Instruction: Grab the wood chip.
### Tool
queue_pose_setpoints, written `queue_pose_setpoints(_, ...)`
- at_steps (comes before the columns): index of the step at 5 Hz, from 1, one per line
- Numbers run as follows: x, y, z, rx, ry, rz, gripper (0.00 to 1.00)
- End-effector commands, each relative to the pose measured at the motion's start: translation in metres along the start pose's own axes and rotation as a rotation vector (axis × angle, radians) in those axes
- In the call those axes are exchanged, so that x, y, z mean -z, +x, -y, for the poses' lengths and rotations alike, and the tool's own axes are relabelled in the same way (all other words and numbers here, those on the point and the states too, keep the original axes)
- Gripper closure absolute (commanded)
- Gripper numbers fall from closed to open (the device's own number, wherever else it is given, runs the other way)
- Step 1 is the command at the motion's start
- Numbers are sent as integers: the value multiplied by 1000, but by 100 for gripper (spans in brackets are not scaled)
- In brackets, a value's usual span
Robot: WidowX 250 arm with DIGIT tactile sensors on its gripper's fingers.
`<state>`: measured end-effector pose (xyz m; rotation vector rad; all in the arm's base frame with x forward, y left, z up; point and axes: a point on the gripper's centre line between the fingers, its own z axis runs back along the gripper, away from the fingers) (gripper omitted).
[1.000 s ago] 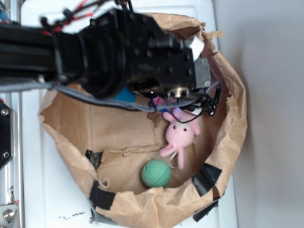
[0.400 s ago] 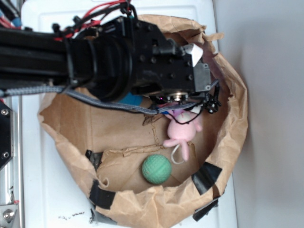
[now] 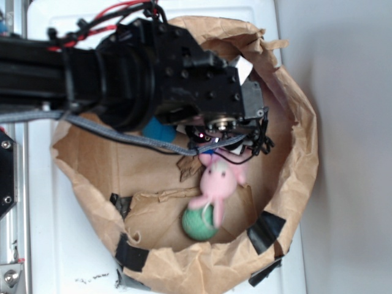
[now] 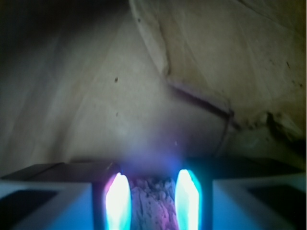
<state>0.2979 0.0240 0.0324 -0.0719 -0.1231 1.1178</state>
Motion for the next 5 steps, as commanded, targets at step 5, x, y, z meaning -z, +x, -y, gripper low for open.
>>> queue_pose_setpoints(5,-97,2,-36,115,-179,32,100)
